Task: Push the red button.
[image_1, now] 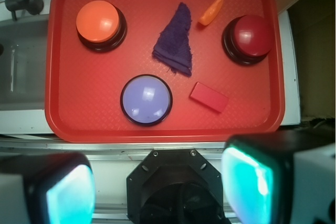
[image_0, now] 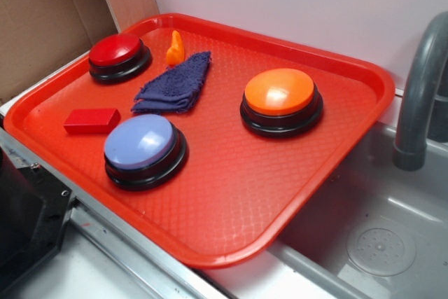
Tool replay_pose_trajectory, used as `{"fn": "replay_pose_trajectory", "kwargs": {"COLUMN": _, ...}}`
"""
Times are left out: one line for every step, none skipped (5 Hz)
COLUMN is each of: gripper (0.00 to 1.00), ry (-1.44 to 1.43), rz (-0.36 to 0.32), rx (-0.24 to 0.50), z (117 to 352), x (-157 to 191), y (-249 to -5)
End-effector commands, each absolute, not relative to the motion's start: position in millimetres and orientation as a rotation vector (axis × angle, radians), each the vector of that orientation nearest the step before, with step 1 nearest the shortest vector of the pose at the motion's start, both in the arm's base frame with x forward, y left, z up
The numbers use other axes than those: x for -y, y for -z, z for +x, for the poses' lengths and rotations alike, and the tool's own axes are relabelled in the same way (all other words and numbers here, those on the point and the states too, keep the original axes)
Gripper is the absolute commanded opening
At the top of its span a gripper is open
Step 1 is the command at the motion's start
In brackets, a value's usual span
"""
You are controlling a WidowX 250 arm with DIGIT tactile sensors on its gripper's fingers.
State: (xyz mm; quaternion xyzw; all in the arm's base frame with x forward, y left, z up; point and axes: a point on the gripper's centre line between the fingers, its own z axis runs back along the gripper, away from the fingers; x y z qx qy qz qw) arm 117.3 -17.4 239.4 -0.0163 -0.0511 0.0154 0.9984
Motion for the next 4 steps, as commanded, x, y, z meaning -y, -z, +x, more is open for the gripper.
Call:
{"fn": "replay_pose_trajectory", "kwargs": {"gripper": 1.0, "ry": -0.426, "rz": -0.001, "rx": 0.101, "z": 155, "x": -68, "y": -185}}
{"fn": "replay_pose_trajectory", "kwargs": {"gripper": 1.0, "ry": -0.532, "rz": 0.017, "rx": 0.228, "z": 174, "x": -101, "y": -174}}
{"fn": "replay_pose_trajectory", "kwargs": {"gripper": 1.0, "ry": -0.519, "rz": 0.095, "rx": 0.283, "z": 205, "x": -115, "y": -161}}
{"fn": "replay_pose_trajectory", "kwargs": {"gripper": 1.0, "ry": -0.536, "rz": 0.138, "rx": 0.287, "z": 217, "x": -133, "y": -144}}
